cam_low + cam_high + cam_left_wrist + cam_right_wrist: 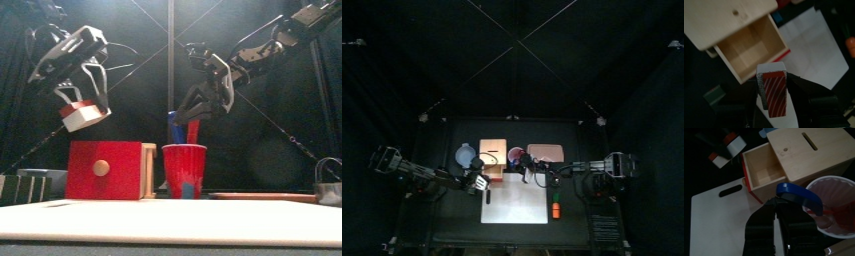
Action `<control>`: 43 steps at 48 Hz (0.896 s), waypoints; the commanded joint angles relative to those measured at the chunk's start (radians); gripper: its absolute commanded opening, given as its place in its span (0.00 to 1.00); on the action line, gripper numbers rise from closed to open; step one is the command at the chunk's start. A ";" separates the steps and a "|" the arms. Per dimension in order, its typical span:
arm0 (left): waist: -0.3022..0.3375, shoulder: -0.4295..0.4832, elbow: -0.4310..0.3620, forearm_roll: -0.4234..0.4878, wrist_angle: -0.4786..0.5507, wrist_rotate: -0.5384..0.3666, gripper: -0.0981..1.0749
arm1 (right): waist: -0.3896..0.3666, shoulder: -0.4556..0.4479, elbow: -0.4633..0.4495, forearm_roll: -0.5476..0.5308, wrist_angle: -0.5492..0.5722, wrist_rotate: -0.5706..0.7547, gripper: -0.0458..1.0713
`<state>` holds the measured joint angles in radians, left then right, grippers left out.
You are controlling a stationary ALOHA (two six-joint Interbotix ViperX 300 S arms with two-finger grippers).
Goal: Put salmon sushi in drawer
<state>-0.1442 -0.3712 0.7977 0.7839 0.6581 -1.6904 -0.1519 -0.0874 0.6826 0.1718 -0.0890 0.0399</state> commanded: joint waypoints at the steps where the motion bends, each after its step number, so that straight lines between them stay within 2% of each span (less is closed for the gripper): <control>1: 0.051 -0.023 -0.005 0.041 -0.046 0.035 0.59 | -0.006 -0.015 -0.014 -0.003 -0.003 -0.002 0.08; 7: 0.101 -0.015 -0.005 0.060 -0.141 0.133 0.59 | -0.006 -0.014 -0.014 -0.002 -0.003 -0.002 0.08; 13: 0.132 -0.015 -0.003 0.055 -0.206 0.270 0.59 | -0.006 -0.014 -0.015 -0.002 -0.003 -0.002 0.08; 28: 0.150 -0.012 0.011 -0.023 -0.190 0.541 0.59 | -0.006 -0.014 -0.015 -0.002 -0.003 -0.002 0.08; 35: 0.153 0.008 0.009 -0.074 -0.190 0.617 0.60 | -0.006 -0.014 -0.017 -0.002 -0.003 -0.002 0.08; 43: 0.155 0.063 -0.005 -0.117 -0.193 0.653 0.62 | -0.006 -0.014 -0.017 -0.003 -0.003 -0.002 0.08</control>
<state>0.0061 -0.3283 0.8222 0.6734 0.4679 -1.0431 -0.1534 -0.0813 0.6826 0.1703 -0.0874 0.0399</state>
